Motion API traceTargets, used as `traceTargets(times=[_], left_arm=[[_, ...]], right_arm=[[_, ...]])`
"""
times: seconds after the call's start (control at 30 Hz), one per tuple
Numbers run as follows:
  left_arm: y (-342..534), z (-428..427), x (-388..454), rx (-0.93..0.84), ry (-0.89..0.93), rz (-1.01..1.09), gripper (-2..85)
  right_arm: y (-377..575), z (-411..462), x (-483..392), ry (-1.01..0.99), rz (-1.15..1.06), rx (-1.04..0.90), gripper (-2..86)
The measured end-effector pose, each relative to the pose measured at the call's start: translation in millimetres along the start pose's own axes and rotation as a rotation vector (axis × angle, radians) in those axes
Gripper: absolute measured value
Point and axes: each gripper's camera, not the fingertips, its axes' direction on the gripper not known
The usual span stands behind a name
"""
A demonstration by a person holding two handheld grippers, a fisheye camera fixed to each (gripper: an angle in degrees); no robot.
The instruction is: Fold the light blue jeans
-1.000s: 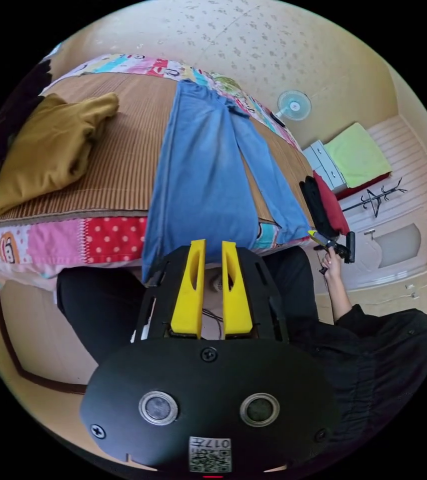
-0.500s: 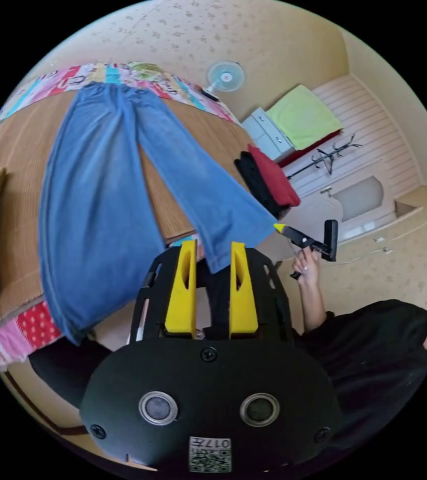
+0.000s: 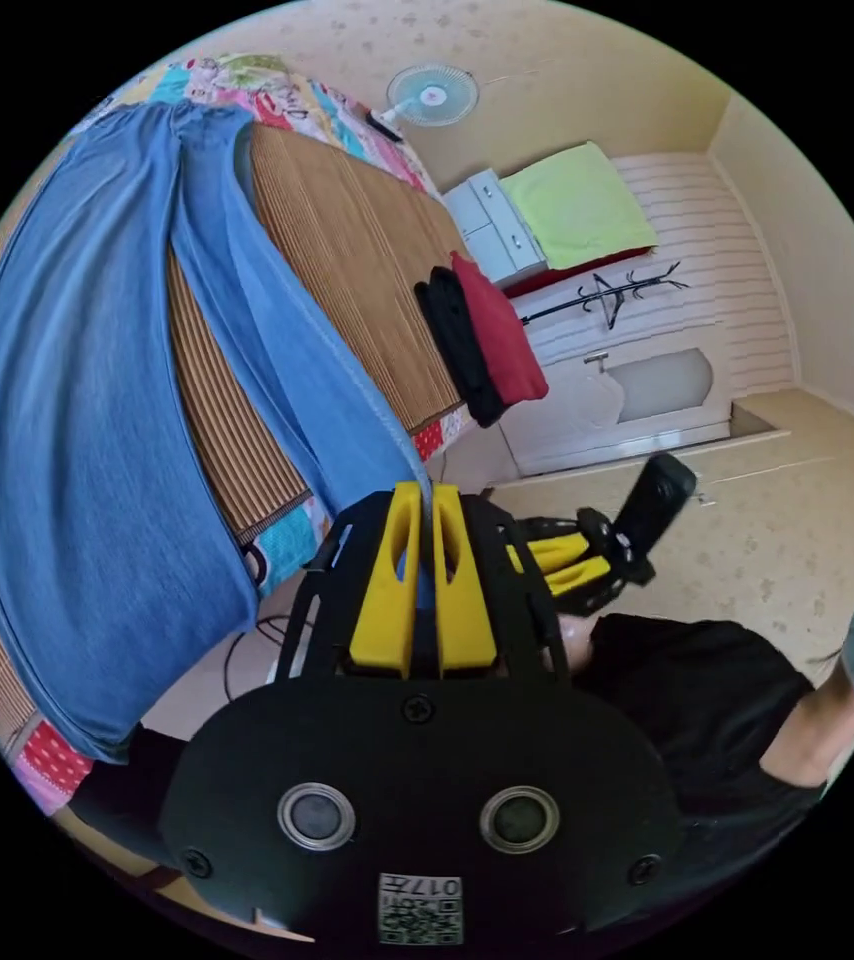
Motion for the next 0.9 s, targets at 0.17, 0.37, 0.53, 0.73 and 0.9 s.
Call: traceTargets(times=[0.17, 0.37, 0.53, 0.73, 0.9], left_arm=[[27.4, -31.1, -16.1, 0.056, -0.011, 0.031, -0.7], [28.9, -34.2, -15.5, 0.013, 0.073, 0.152, -0.6], [25.8, -35.4, -25.2, 0.034, 0.135, 0.282, -0.6], [21.5, -31.8, -76.1, 0.050, 0.353, 0.286, -0.8], [37.9, -27.9, -112.6, 0.066, 0.455, 0.250, -0.8]], right_arm=[[-31.2, -53.7, 83.0, -0.254, 0.179, 0.127, 7.6], [-184.6, -47.2, 229.7, -0.074, 0.295, 0.194, 17.5], [-352.7, 29.6, 358.9, 0.006, 0.386, 0.152, 18.8], [-510.2, 117.4, 444.9, 0.319, 0.416, 0.166, 18.4], [-561.7, 171.9, 492.4, 0.572, 0.550, 0.127, 7.3]])
